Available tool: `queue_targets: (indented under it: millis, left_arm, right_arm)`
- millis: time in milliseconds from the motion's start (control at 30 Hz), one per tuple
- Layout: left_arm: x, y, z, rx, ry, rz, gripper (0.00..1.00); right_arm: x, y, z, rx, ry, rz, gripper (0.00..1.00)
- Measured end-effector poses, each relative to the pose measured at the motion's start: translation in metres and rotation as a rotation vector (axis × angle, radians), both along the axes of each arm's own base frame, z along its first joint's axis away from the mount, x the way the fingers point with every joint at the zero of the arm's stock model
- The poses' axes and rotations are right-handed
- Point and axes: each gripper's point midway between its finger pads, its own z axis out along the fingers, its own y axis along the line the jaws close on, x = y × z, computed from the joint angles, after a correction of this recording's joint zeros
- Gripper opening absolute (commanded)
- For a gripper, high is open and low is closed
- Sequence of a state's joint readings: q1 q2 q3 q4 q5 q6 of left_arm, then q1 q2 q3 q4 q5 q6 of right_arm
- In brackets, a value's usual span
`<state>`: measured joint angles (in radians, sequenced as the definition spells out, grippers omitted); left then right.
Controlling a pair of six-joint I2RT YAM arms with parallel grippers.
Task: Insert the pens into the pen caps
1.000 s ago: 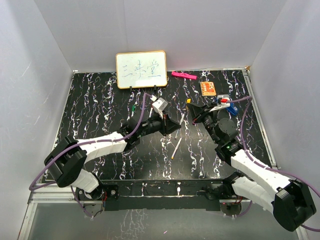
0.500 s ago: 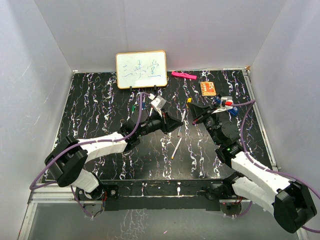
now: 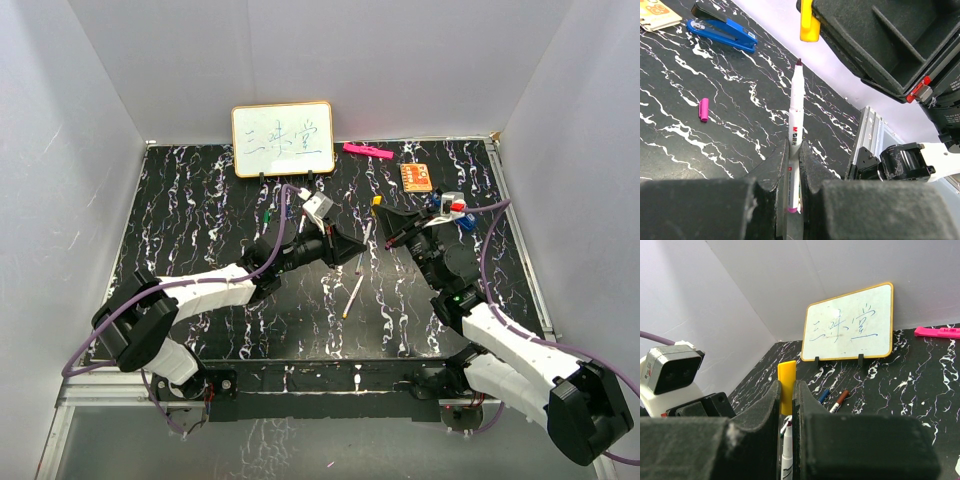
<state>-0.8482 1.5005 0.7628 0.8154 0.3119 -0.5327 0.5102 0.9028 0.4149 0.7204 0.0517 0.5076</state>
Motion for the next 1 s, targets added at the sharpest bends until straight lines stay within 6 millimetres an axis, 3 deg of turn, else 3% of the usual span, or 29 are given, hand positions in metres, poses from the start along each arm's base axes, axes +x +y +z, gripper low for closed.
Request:
queue_targets:
  millis: [1000]
  left_arm:
    - [-0.001,-0.001,0.004,-0.017,0.0,-0.007,0.0]
  right_arm:
    - [-0.002,0.005,-0.013,-0.006,0.019,0.027,0.0]
